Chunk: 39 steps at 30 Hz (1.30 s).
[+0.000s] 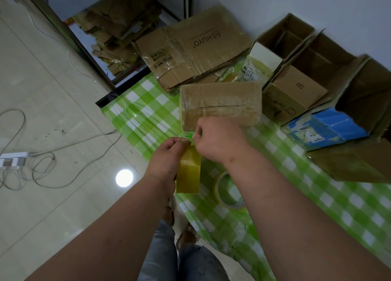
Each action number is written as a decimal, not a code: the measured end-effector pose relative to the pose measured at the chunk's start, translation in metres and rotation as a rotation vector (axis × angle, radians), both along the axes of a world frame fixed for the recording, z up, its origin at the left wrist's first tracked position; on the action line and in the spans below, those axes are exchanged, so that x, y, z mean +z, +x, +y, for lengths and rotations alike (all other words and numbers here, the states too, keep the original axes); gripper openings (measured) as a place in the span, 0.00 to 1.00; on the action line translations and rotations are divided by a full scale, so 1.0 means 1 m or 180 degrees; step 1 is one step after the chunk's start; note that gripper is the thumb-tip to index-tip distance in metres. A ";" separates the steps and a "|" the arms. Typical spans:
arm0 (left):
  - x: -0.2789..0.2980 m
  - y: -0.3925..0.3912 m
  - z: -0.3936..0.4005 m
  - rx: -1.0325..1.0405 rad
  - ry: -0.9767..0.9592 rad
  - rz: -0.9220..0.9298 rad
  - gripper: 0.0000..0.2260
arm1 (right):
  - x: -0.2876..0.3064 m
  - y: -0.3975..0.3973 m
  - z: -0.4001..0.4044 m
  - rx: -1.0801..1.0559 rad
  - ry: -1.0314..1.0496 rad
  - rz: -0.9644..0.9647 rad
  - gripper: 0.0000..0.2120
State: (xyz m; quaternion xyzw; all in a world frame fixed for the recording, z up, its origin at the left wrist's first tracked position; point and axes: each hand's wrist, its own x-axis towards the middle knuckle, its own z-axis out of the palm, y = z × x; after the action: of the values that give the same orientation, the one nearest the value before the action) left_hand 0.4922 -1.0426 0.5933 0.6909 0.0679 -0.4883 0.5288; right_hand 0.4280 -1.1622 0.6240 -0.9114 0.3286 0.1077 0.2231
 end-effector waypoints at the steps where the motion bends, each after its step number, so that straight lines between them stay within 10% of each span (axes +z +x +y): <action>1: 0.000 0.001 0.000 -0.0004 0.0039 -0.0012 0.06 | -0.001 0.000 0.001 0.0015 -0.0031 -0.0012 0.06; 25: 0.001 0.010 0.000 -0.0296 0.0243 -0.0364 0.09 | -0.022 -0.051 -0.012 -0.0429 0.0149 0.0188 0.06; 34: 0.003 0.024 -0.009 -0.0359 0.0418 -0.0741 0.10 | -0.044 -0.077 -0.015 -0.0584 -0.0052 0.0898 0.27; 39: 0.008 0.044 -0.004 -0.0027 0.0602 -0.0655 0.05 | -0.032 -0.077 -0.003 -0.1042 -0.0952 -0.0734 0.09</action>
State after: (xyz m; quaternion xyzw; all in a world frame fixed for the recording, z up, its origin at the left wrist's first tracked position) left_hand 0.5357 -1.0462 0.6015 0.7844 0.0562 -0.4085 0.4634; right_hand 0.3505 -1.1656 0.5919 -0.8752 0.4565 -0.0843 0.1363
